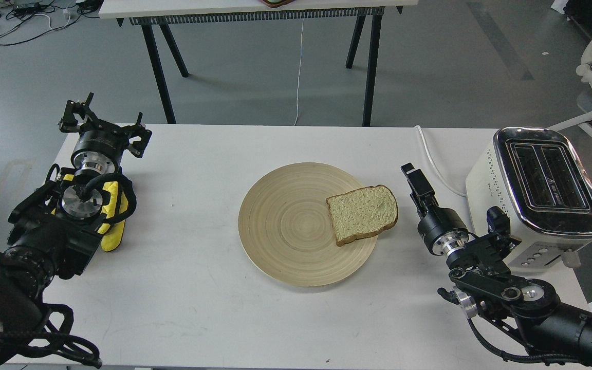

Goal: Put bread in toaster with right arm
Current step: 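Rotate the right gripper and move it toward the bread slice on the plate, then close the right gripper on the edge of the bread slice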

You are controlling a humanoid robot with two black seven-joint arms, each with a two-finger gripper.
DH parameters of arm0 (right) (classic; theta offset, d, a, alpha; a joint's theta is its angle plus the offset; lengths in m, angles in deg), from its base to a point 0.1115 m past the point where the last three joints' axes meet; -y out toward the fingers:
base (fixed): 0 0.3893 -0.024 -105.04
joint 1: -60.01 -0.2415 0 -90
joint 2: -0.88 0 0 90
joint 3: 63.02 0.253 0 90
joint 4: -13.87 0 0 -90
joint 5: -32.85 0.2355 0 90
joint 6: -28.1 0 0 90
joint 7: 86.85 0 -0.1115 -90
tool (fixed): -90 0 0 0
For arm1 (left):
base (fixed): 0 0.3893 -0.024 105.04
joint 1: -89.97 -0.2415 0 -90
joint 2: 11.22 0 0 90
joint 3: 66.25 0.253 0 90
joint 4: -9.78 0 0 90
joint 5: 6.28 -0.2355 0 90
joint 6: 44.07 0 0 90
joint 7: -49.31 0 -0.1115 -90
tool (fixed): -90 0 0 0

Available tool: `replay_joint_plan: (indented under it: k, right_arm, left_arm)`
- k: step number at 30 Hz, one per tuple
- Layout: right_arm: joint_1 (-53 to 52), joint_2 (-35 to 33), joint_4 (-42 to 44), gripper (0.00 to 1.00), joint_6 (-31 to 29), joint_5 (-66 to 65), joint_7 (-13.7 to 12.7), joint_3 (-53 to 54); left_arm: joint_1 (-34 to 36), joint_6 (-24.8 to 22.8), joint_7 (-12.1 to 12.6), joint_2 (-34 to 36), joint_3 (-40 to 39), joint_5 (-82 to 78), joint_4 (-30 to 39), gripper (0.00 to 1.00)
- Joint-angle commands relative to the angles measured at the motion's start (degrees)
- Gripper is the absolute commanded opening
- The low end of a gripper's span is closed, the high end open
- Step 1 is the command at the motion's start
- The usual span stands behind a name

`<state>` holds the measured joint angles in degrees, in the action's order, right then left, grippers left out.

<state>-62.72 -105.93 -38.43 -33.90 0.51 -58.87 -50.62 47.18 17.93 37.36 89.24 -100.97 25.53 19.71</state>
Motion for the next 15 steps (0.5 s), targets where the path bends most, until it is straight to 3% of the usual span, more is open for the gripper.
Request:
replay_joint_plan:
  k: [1,7,15]
  right_arm:
    - [0.74,0.10,0.00,0.95,0.00,-0.10,0.01,-0.01]
    - [1.09,1.24,0.52,0.94,0.00,-0.19,0.01,-0.45]
    - [1.00,5.02,4.21,0.82,0.00,-0.19,0.01,-5.29]
  left_arm:
    - [-0.01,0.00,0.00,0.00,0.00,0.00,0.00,1.00]
    - [0.07,0.00,0.00,0.00,0.00,0.00,0.00,1.00]
    - [-0.01,0.00,0.00,0.08,0.00,0.00,0.00,1.00]
